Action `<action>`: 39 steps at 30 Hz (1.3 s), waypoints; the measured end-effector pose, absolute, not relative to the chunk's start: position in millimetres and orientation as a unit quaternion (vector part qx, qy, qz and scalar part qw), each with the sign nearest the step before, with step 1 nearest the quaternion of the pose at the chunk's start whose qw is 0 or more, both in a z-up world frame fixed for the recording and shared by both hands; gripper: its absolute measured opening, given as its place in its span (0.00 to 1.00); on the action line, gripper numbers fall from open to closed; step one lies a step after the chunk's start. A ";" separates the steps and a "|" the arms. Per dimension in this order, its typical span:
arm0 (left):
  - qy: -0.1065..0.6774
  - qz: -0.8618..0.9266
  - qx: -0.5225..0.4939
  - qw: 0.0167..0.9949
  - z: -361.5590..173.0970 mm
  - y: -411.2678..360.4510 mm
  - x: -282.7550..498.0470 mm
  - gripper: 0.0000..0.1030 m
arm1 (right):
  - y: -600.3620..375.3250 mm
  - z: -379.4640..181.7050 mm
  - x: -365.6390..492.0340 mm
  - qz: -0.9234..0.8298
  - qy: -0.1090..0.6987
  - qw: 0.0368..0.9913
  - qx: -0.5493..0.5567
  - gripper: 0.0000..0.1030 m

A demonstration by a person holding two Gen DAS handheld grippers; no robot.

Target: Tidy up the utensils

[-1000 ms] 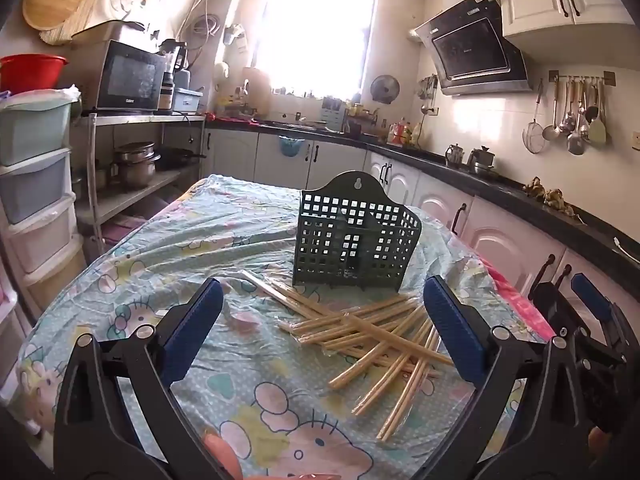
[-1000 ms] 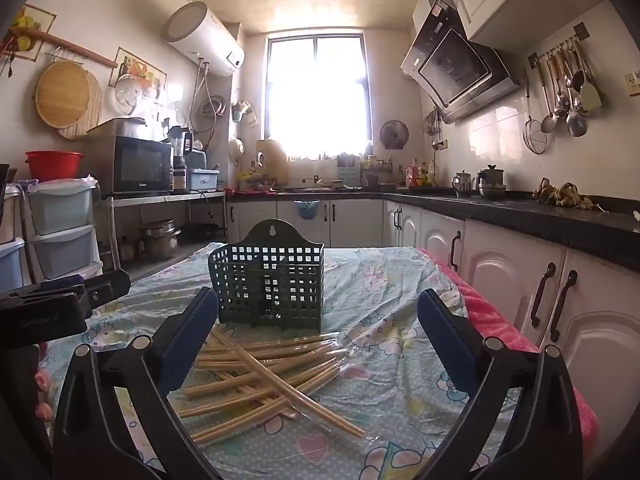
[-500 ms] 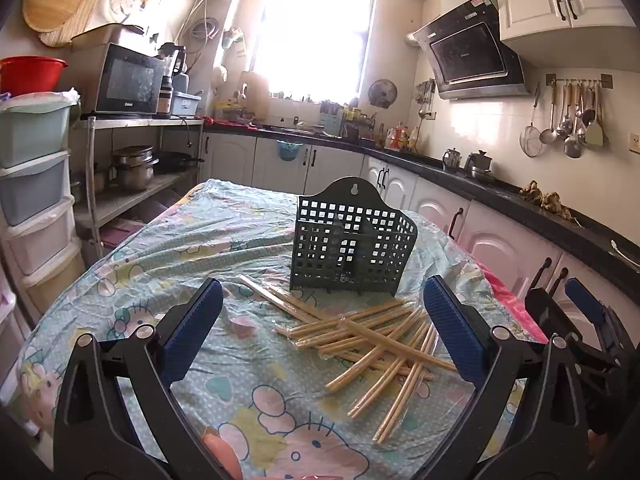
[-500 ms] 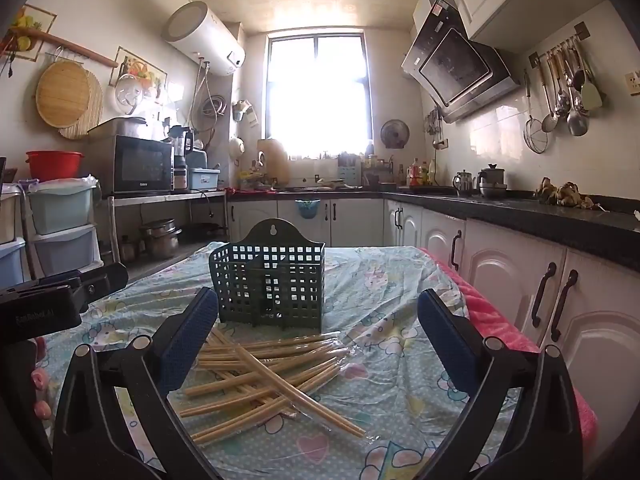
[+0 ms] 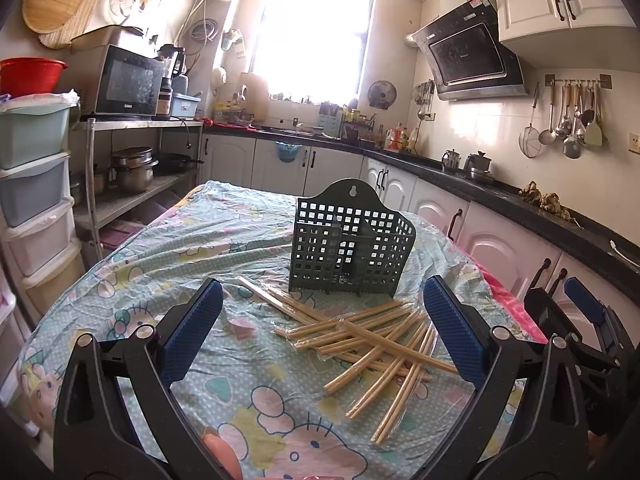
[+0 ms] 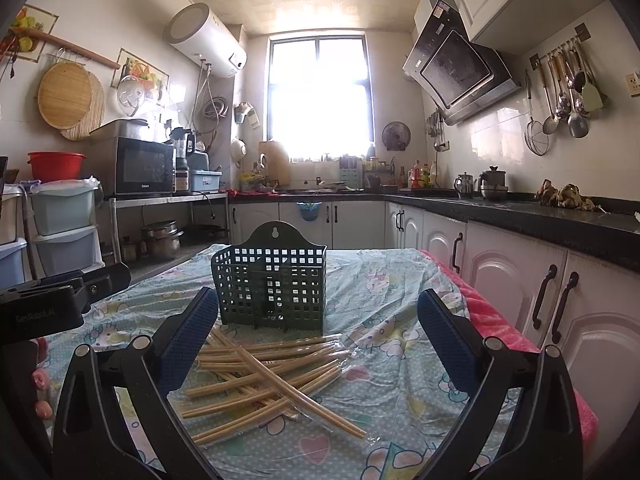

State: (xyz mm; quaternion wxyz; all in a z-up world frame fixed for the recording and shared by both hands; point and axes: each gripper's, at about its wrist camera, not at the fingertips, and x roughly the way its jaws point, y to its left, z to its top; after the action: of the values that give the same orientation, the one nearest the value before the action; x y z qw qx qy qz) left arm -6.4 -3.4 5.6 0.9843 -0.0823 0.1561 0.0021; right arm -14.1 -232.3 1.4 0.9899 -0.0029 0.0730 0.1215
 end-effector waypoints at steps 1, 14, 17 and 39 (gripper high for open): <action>0.156 0.002 -0.082 0.984 5.8 -3.4 -6.5 0.90 | -231.9 1.6 -13.9 0.121 0.073 0.990 -0.003 0.94; 0.156 0.004 -0.081 0.984 5.6 -4.1 -6.5 0.90 | -229.8 4.2 -15.9 0.125 0.071 0.990 -0.004 0.94; 0.157 0.004 -0.082 0.984 7.7 -5.0 -6.0 0.90 | -229.1 5.2 -16.2 0.125 0.071 0.990 -0.004 0.94; 0.179 0.016 -0.119 0.976 4.6 31.3 8.5 0.90 | -204.1 1.7 -8.4 0.194 0.108 0.974 -0.047 0.94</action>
State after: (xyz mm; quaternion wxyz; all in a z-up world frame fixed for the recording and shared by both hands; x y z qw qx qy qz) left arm 8.5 31.3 4.6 0.9765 -0.1194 0.1788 0.0156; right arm -8.4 -204.1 1.7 0.9738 -0.0475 0.1080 0.1945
